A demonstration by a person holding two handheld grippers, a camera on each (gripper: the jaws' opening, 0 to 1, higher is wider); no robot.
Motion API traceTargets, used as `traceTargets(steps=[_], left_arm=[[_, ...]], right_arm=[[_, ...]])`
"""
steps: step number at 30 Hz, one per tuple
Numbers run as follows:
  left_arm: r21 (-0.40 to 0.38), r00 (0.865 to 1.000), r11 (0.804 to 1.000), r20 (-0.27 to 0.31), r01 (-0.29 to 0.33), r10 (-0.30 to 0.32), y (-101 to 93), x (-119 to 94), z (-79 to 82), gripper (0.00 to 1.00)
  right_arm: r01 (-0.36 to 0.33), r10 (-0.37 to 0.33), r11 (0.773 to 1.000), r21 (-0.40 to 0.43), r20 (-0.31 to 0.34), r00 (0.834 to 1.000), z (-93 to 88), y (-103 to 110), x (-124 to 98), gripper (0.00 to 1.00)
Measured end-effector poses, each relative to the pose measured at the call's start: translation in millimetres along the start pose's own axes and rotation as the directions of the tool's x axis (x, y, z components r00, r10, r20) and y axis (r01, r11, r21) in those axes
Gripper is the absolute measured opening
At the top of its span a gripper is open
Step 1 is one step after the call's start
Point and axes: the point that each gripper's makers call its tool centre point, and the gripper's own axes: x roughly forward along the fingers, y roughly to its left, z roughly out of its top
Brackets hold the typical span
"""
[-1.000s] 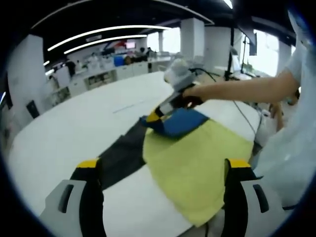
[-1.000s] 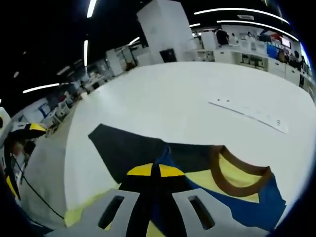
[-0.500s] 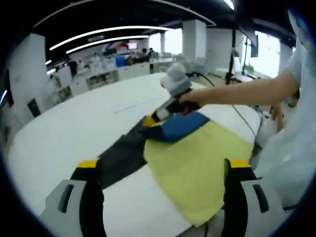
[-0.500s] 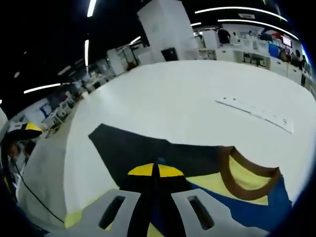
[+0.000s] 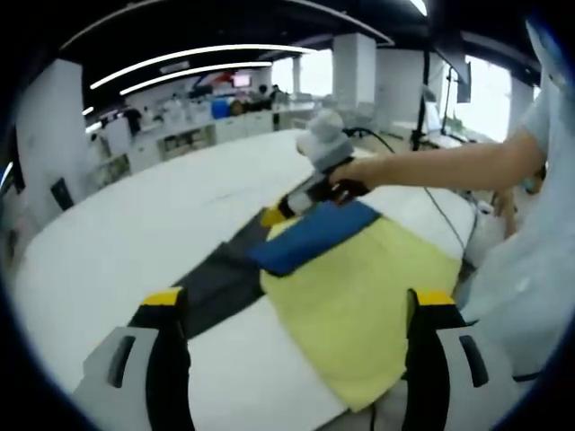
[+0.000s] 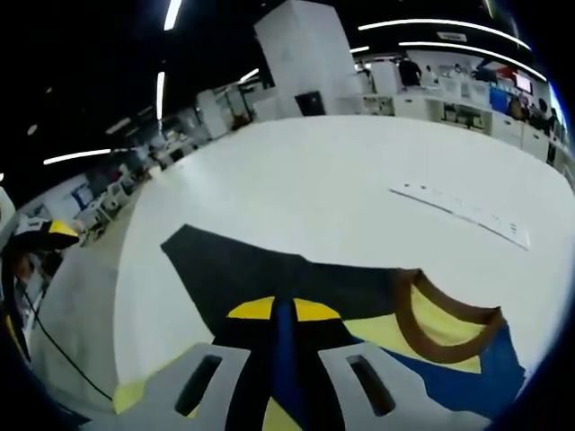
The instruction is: Fold the garment on the visible template until the final outline fits inside the template.
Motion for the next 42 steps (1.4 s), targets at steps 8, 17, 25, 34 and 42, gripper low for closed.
traceTargets(steps=[8, 17, 25, 34, 42], left_arm=[[0.007, 1.000, 1.000, -0.003, -0.007, 0.007, -1.0, 1, 1.0, 0.97], [0.010, 1.000, 1.000, -0.002, -0.014, 0.014, -4.0, 1, 4.3, 0.97], [0.027, 1.000, 1.000, -0.007, -0.007, 0.007, -11.1, 3, 7.2, 0.97], [0.022, 1.000, 1.000, -0.008, -0.021, 0.021, -11.8, 1, 8.5, 0.98], [0.037, 1.000, 0.999, -0.009, -0.014, 0.014, -18.9, 5, 13.9, 0.98]], right_arm=[[0.014, -0.014, 1.000, -0.009, 0.019, 1.000, -0.4, -4, -14, 0.22], [0.032, -0.030, 0.999, -0.038, 0.052, 0.998, 2.7, -7, -36, 0.39], [0.047, -0.046, 0.998, -0.045, 0.037, 0.998, -10.9, -12, -51, 0.53], [0.059, -0.056, 0.996, -0.066, 0.046, 0.997, -16.9, -14, -72, 0.69], [0.075, -0.072, 0.989, -0.127, 0.028, 0.997, -26.2, -12, -91, 0.81]])
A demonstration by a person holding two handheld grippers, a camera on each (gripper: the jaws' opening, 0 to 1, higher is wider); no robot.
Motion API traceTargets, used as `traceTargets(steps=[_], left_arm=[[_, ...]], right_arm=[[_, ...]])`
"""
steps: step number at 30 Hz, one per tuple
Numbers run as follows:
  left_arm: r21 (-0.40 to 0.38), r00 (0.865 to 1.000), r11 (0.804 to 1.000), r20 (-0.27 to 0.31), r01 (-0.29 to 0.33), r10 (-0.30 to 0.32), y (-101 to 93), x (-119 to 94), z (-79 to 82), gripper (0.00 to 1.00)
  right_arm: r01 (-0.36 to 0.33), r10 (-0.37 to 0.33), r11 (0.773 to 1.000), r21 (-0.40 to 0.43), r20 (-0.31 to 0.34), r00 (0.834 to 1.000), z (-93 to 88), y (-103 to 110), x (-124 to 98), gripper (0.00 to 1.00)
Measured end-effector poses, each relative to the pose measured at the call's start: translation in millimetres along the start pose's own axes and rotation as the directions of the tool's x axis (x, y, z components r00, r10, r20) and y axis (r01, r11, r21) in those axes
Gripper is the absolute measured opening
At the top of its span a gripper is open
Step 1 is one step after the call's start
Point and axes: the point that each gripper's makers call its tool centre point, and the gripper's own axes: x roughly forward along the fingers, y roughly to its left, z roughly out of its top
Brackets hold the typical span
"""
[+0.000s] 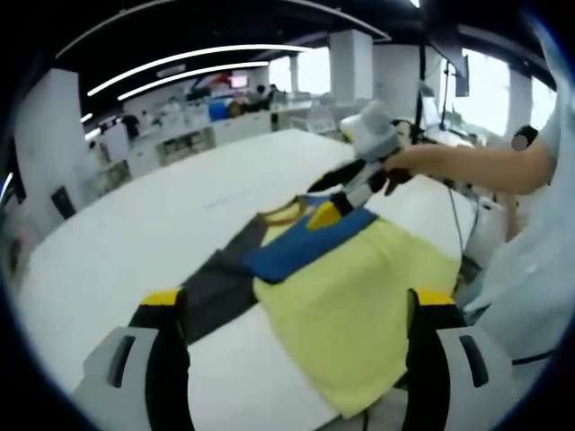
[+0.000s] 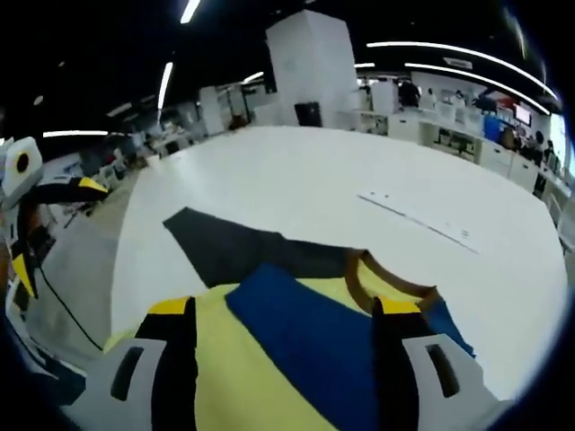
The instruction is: Fold the garment on the visible template until the final outline fits inside the template.
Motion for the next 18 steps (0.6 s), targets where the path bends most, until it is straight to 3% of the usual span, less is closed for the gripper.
traceTargets(steps=[18], left_arm=[[0.019, 1.000, 1.000, -0.010, 0.006, -0.006, -12.8, 9, 6.1, 0.97]], right_arm=[[0.029, -0.029, 1.000, -0.003, 0.038, 0.999, -9.3, -5, -43, 0.98]])
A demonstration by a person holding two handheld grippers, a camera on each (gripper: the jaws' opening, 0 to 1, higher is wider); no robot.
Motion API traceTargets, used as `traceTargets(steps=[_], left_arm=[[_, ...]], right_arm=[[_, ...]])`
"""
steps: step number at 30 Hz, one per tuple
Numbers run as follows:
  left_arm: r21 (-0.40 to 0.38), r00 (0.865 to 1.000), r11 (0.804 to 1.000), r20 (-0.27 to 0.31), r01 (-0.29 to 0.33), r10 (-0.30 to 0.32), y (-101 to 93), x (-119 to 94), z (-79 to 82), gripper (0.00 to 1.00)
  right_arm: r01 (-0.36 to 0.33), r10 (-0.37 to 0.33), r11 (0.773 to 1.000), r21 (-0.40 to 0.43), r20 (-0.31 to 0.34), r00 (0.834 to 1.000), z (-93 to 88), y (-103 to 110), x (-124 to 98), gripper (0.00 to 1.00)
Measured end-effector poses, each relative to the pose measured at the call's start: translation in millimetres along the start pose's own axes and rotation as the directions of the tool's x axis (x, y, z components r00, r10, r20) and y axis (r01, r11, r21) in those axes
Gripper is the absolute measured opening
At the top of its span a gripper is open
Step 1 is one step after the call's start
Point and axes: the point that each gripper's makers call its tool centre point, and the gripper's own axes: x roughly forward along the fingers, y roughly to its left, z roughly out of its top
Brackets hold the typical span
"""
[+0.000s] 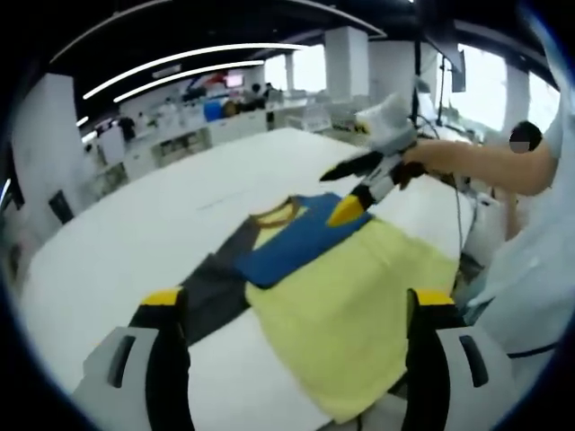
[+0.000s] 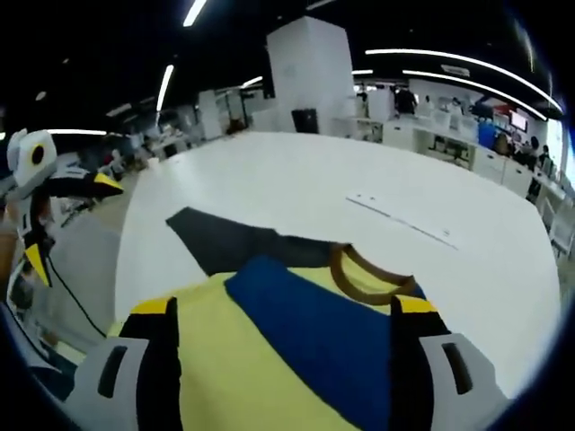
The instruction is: Fold the garment on the visible template until the final outline fits inside the template.
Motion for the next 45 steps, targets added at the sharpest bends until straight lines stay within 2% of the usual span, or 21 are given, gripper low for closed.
traceTargets(steps=[7, 13, 18, 26, 34, 37, 41, 45], left_arm=[[0.003, 1.000, 1.000, -0.005, -0.002, 0.002, -3.4, 0, 0.6, 0.97], [0.004, 1.000, 1.000, -0.012, 0.001, -0.001, -6.1, 1, 0.0, 0.98], [0.007, 1.000, 1.000, -0.024, 0.000, 0.000, -7.0, 2, -1.2, 0.98], [0.017, 1.000, 1.000, -0.028, 0.009, -0.009, -6.2, 7, 2.7, 0.98], [0.022, 1.000, 1.000, -0.022, 0.015, -0.014, -4.3, 11, 6.5, 0.98], [0.021, 1.000, 1.000, -0.015, 0.006, -0.006, -0.4, 12, 8.2, 0.98], [0.018, 1.000, 1.000, -0.014, 0.002, -0.002, 4.5, 13, 9.4, 0.98], [0.022, 1.000, 1.000, -0.016, 0.001, -0.001, 8.3, 14, 10.1, 0.98]], right_arm=[[0.000, 0.000, 1.000, -0.006, 0.033, 0.999, 1.5, 2, -14, 0.99], [0.010, -0.010, 1.000, -0.012, 0.040, 0.999, -4.8, 3, -27, 1.00], [0.050, -0.048, 0.999, -0.018, 0.076, 0.996, -6.9, -3, -41, 1.00], [0.089, -0.088, 0.996, -0.019, 0.056, 0.995, -18.7, -9, -58, 1.00], [0.111, -0.110, 0.994, -0.009, 0.090, 0.990, -12.0, -6, -71, 1.00], [0.127, -0.125, 0.992, -0.006, 0.135, 0.983, -4.3, -3, -81, 1.00], [0.130, -0.127, 0.992, -0.006, 0.159, 0.979, 0.6, 2, -90, 1.00], [0.154, -0.151, 0.988, -0.012, 0.146, 0.978, -3.5, 2, -96, 1.00]])
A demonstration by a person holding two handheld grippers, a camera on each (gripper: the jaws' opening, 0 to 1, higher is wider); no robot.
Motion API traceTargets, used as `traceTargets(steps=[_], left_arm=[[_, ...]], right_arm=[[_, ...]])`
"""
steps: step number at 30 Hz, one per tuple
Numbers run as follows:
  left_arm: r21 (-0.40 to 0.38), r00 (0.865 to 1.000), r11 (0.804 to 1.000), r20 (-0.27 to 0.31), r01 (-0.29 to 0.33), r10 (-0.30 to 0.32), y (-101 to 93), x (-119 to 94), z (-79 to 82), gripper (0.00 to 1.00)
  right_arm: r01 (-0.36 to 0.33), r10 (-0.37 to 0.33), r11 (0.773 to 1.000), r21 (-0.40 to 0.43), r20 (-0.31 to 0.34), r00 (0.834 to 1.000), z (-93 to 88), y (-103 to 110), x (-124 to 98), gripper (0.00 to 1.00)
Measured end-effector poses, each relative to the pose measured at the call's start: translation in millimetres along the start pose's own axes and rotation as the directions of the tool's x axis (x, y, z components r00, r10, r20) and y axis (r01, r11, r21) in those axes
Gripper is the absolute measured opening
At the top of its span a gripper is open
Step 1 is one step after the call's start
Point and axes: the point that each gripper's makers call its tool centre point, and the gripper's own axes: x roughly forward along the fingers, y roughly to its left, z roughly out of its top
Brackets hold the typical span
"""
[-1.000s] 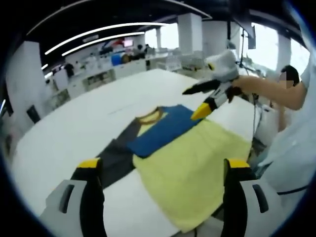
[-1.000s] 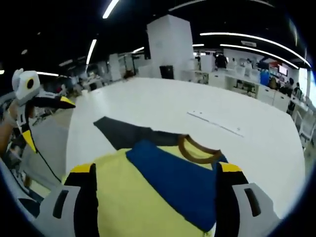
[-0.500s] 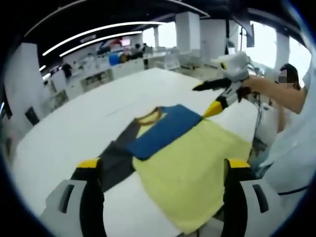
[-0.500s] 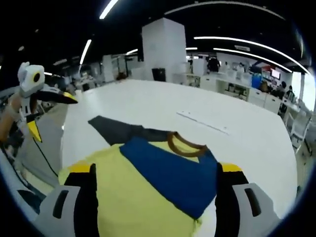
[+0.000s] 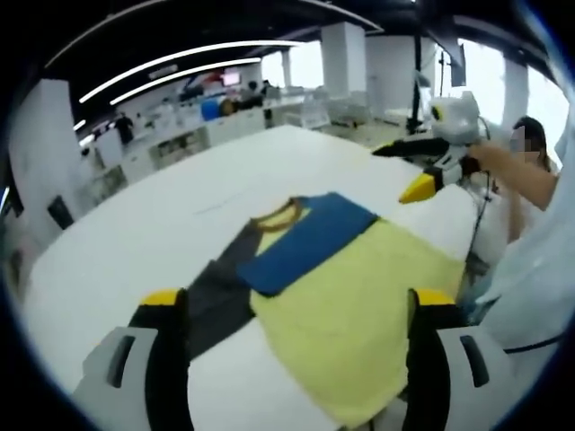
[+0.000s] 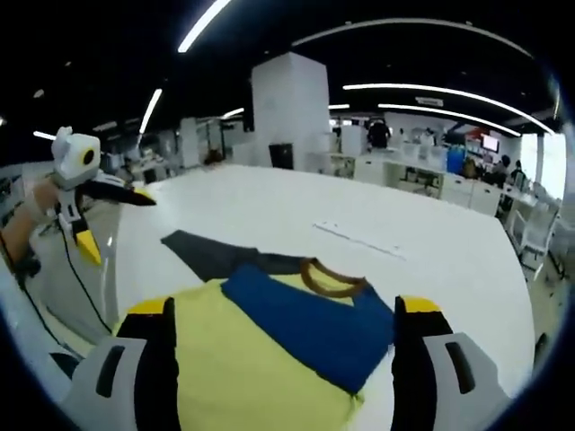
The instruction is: Fold the garment on the visible template until the final outline fits inside the template.
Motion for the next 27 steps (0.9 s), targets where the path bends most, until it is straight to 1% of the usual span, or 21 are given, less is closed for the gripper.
traceTargets(steps=[4, 7, 9, 12, 14, 17, 23, 25, 27], left_arm=[[0.001, 1.000, 1.000, 0.017, 0.015, -0.015, 2.7, 2, 4.3, 0.99], [0.001, 1.000, 1.000, 0.013, 0.012, -0.012, 7.2, 4, 3.5, 0.99], [0.002, 1.000, 1.000, 0.008, 0.008, -0.008, 10.9, 4, 2.4, 0.99], [0.001, 1.000, 1.000, 0.008, 0.005, -0.005, 16.7, 4, 1.5, 0.99], [0.003, 1.000, 1.000, 0.004, 0.002, -0.002, 19.9, 4, 0.5, 0.99], [0.010, 1.000, 1.000, -0.008, -0.008, 0.008, 30.3, 2, -3.4, 0.99], [0.017, 1.000, 1.000, -0.019, -0.021, 0.021, 44.1, -2, -8.7, 0.99], [0.014, 1.000, 1.000, -0.015, -0.027, 0.027, 50.0, -3, -8.7, 0.99], [0.006, 1.000, 1.000, 0.002, -0.013, 0.013, 51.2, -4, -6.9, 0.99]], right_arm=[[0.011, -0.012, 1.000, -0.023, -0.016, 1.000, -3.9, 3, -7, 1.00], [0.016, -0.016, 1.000, -0.017, -0.010, 1.000, -4.6, 6, -15, 1.00], [0.031, -0.032, 0.999, -0.018, -0.010, 0.999, -5.4, 6, -20, 1.00], [0.064, -0.065, 0.997, -0.040, -0.024, 0.998, -9.3, 6, -30, 1.00], [0.067, -0.068, 0.997, -0.041, -0.021, 0.997, -9.8, 7, -34, 1.00], [0.074, -0.075, 0.997, -0.022, -0.021, 0.997, -14.3, 10, -44, 1.00], [0.093, -0.092, 0.996, 0.012, -0.032, 0.995, -24.5, 15, -57, 1.00], [0.092, -0.091, 0.996, 0.020, -0.032, 0.995, -26.9, 17, -59, 1.00], [0.093, -0.092, 0.995, 0.029, -0.043, 0.995, -30.7, 18, -60, 1.00]])
